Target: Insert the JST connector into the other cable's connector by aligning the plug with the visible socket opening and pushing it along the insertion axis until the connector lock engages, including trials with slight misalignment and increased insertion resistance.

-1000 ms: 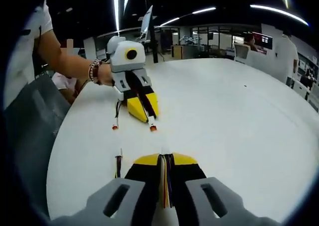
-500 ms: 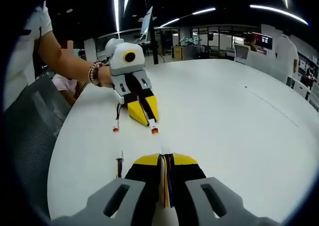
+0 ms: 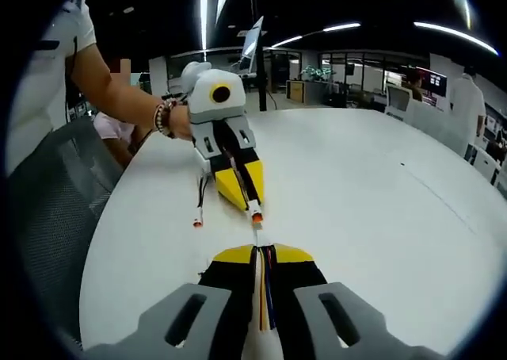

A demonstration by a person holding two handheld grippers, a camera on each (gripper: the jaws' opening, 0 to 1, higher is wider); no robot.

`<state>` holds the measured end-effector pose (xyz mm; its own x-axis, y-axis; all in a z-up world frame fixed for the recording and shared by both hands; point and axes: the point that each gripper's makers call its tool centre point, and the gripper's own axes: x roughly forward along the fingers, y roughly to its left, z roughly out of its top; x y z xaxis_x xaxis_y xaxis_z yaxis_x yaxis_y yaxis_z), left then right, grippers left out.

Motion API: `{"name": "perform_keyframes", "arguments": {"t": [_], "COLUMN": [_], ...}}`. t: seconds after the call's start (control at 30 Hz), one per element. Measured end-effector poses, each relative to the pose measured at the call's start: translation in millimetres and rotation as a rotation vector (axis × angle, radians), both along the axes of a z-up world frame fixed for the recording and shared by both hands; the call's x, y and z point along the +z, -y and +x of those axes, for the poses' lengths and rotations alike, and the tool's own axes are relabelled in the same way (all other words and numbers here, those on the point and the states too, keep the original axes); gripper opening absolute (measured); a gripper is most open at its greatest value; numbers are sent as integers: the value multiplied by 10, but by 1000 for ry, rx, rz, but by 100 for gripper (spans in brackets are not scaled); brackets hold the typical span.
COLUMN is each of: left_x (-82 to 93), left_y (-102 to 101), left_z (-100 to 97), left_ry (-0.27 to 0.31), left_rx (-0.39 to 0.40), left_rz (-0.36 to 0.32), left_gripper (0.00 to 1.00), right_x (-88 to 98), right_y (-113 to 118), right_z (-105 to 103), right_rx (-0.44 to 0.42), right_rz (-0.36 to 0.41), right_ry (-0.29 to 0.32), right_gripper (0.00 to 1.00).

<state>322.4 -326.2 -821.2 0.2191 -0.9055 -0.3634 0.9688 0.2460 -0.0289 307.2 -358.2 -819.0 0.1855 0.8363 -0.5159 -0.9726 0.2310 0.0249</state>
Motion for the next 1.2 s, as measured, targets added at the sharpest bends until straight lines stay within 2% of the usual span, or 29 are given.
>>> {"name": "perform_keyframes", "arguments": {"t": [0.1, 0.3, 0.9, 1.2], "left_x": [5, 20, -21, 6], "left_y": [14, 27, 1, -43], "left_z": [-36, -51, -78, -27], "left_ry": [7, 13, 15, -6], "left_rx": [-14, -25, -49, -35], "left_rz": [6, 4, 17, -9], "left_gripper": [0, 0, 0, 0], "right_x": [58, 14, -71, -36], "right_y": [-87, -103, -197, -197], "right_z": [-40, -41, -62, -22], "right_rx": [36, 76, 119, 109], "right_rz": [-4, -40, -83, -73], "right_ry": [23, 37, 34, 22], "right_gripper": [4, 4, 4, 3]}}
